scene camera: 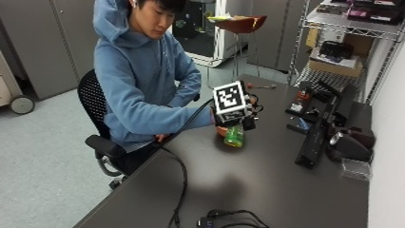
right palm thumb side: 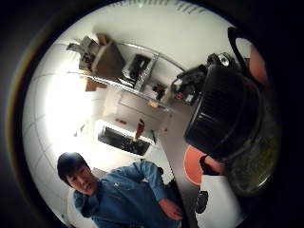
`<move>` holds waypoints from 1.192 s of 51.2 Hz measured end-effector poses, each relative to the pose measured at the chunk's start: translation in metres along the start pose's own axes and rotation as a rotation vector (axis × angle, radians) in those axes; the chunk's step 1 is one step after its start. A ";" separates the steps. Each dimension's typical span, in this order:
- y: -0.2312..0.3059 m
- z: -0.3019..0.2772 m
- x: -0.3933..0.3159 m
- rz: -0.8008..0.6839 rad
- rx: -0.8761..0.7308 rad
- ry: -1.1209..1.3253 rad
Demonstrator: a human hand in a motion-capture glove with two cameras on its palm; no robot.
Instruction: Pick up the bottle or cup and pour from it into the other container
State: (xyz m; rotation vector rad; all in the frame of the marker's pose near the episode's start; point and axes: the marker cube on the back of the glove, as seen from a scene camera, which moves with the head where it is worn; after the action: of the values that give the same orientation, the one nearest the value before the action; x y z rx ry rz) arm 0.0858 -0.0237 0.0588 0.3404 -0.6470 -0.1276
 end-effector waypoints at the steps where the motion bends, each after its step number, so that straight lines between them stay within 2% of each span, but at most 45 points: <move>1: 0.001 -0.001 -0.003 -0.008 -0.029 0.022; 11: -0.001 0.003 -0.031 -0.073 -0.267 0.282; 27: -0.003 0.015 -0.050 -0.149 -0.530 0.651; 44: -0.004 0.036 -0.065 -0.193 -0.675 1.017; 61: 0.002 0.064 -0.081 -0.219 -0.760 1.170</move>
State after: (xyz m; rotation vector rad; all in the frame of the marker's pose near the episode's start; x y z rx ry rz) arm -0.0169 -0.0208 0.0610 -0.2735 0.6125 -0.3320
